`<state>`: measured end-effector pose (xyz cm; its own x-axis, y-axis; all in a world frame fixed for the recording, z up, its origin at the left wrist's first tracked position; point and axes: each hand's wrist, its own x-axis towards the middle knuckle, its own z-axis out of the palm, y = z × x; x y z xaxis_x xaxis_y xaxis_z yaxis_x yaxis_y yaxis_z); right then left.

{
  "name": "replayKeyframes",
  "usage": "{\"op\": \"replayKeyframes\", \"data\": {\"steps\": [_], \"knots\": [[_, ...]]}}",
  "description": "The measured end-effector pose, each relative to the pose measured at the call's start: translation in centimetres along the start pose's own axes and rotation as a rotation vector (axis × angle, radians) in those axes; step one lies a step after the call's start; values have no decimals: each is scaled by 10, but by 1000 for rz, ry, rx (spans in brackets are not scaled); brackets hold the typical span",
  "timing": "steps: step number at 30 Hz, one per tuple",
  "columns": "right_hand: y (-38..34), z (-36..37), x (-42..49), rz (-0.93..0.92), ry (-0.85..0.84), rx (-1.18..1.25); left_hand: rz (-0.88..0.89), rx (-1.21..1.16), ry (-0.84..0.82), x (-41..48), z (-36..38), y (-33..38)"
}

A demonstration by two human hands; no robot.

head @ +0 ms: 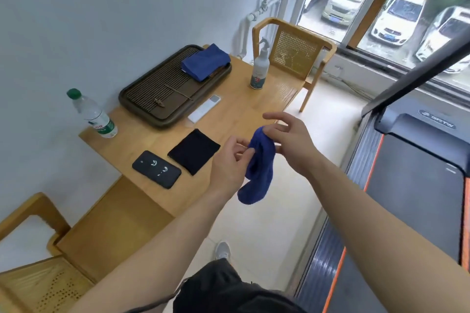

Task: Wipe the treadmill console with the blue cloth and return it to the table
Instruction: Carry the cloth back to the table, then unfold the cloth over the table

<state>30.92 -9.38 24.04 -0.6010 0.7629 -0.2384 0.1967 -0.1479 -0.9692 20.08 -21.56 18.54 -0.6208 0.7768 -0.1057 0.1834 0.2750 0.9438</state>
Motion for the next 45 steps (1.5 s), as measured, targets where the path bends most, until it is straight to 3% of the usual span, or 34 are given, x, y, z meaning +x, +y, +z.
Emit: {"op": "replayKeyframes", "data": {"steps": [4, 7, 11, 16, 24, 28, 34, 37, 40, 45], "knots": [[-20, 0, 59, 16, -52, -49, -57, 136, -34, 53, -8, 0], [-24, 0, 101, 13, -113, -99, -212, 225, -22, 87, -13, -7], [-23, -2, 150, 3, -245, -167, -375, 99, 79, 132, -18, -10], [-11, -11, 215, 54, -377, -120, -453, 116, 82, 171, -7, -12], [-3, -37, 320, 119, -585, -159, -753, -62, 157, 218, 24, 7], [-4, -41, 352, 101, -701, -203, -966, -145, 344, 238, 36, 22], [-9, -31, 366, 54, -840, -210, -1141, -213, 521, 241, 40, 24], [-14, -18, 371, -6, -833, -232, -1141, -440, 664, 240, 23, 27], [-21, -3, 379, -83, -785, -265, -984, -562, 736, 241, 6, 37], [-51, 15, 389, -199, -698, -184, -719, -386, 791, 247, -28, 62]]}}
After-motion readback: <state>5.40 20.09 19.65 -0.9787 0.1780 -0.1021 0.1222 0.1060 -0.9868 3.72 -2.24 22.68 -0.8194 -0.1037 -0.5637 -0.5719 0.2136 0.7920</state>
